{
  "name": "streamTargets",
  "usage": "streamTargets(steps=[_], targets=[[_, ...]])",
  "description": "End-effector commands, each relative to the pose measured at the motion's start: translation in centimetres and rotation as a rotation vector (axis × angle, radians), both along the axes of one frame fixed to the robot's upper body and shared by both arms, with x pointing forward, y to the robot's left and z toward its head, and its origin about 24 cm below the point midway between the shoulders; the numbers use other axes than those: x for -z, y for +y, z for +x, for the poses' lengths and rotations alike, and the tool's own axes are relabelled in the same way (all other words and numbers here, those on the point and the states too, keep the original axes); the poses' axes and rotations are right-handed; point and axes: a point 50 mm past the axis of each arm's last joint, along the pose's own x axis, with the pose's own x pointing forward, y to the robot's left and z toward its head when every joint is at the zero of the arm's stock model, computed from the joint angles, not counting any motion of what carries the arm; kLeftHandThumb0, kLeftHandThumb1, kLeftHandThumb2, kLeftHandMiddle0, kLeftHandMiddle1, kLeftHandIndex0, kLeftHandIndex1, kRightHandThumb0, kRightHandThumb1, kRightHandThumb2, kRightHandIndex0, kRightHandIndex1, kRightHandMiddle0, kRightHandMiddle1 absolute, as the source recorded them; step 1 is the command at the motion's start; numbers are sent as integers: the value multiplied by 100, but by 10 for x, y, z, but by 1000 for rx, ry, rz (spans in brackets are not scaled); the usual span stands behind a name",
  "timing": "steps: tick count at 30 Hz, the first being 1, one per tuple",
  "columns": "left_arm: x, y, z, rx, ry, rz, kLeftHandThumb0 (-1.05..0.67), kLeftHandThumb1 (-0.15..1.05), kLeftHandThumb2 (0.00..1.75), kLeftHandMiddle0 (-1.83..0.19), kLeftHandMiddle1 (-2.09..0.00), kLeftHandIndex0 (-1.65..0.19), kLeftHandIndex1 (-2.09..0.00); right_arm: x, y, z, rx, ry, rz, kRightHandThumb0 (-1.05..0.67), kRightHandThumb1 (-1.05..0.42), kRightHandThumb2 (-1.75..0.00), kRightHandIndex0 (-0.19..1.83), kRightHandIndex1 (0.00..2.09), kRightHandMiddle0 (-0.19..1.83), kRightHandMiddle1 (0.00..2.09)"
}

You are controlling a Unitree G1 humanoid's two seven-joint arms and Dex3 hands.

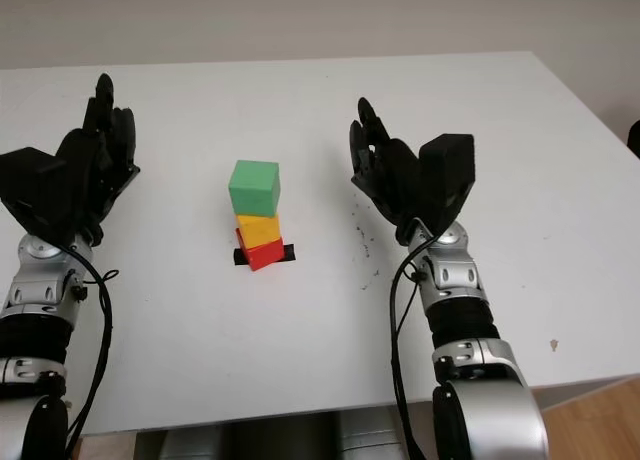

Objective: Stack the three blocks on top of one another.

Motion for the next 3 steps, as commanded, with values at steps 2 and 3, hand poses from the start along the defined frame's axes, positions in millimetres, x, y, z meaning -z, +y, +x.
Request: streamTargets(steps=[2, 3], targets=[[-4, -5, 5, 10, -23, -11, -85, 105, 69, 19, 0, 19, 0, -6, 2, 3, -4, -27, 11, -74, -105, -77, -19, 0, -19, 0], [-3, -6, 5, 10, -20, -20, -86, 105, 69, 19, 0, 19, 0, -6, 2, 3, -5, -29, 9, -74, -105, -77, -19, 0, -19, 0]])
